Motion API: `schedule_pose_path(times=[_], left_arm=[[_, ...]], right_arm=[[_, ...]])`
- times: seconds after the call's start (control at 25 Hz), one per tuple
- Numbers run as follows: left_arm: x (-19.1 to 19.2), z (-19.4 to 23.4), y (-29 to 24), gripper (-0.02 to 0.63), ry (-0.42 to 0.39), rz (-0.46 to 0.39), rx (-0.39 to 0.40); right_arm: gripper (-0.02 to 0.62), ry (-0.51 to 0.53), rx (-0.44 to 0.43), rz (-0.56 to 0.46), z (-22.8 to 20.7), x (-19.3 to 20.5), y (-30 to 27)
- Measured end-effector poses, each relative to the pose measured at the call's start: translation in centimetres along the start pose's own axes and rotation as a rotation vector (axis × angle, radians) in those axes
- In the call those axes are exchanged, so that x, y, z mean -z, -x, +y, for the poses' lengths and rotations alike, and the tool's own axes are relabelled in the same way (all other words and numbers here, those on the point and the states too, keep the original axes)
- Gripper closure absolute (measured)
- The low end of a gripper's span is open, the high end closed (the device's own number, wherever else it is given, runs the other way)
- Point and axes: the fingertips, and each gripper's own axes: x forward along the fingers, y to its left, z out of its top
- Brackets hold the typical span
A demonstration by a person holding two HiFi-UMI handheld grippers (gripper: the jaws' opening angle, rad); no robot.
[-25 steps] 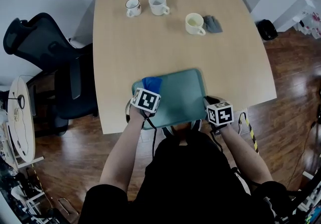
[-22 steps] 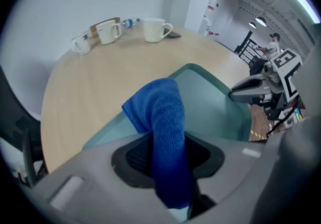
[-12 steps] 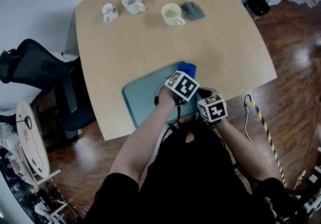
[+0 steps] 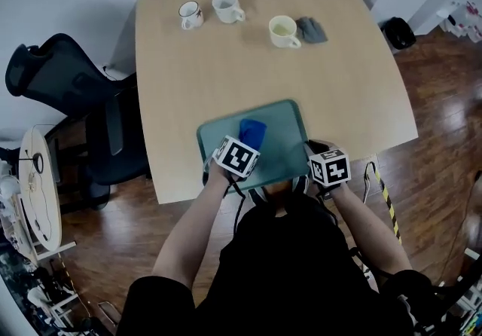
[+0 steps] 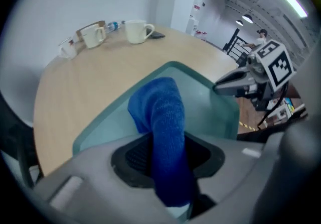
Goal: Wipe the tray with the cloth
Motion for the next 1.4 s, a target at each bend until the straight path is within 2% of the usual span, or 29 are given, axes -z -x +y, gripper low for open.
schedule_pose_path(times=[0.12, 0.28, 0.44, 0.52, 0.6, 0.72, 0.88, 1.16, 1.32, 1.4], left_arm=[[5.1, 4.8, 2.1, 0.454, 0.085, 0.012, -0.109], [8.8, 7.4, 3.5, 0.451, 0.175, 0.015, -0.113], [9.1, 7.6, 3.9, 0.445, 0.334, -0.034, -0.086], [9.1, 7.4, 3.7, 0.445, 0.368, -0.052, -0.086], [8.7, 7.3, 3.5, 0.449, 0.326, -0.050, -0.102], [7.1, 6.8, 2.9, 0.451, 0.212, -0.036, -0.125], [2.9, 2.8, 1.2, 0.451, 0.112, -0.010, -0.048], [-6.2, -7.4, -2.9, 0.451, -0.157, -0.004, 0.076], [-8.2, -11.0, -4.1, 0.451, -0.286, 0.014, 0.091], [-8.2, -11.2, -4.1, 0.451, -0.294, 0.009, 0.092]], right_arm=[[0.561, 0.001, 0.010, 0.009, -0.3, 0.1, 0.0], [0.561, -0.007, 0.020, 0.013, -0.1, -0.2, -0.1], [0.561, 0.007, 0.029, 0.002, 0.2, -0.4, -0.2], [0.561, 0.005, 0.033, -0.001, 0.3, -0.5, -0.2], [0.561, 0.001, 0.031, -0.007, 0.5, -0.6, -0.2], [0.561, 0.002, 0.035, -0.022, 0.7, -0.6, -0.2], [0.561, 0.006, 0.037, -0.038, 0.7, -0.6, -0.2], [0.561, 0.012, 0.022, -0.050, 0.7, -0.5, -0.1], [0.561, 0.007, 0.009, -0.046, 0.6, -0.6, 0.3], [0.561, 0.004, 0.007, -0.046, 0.5, -0.6, 0.4]])
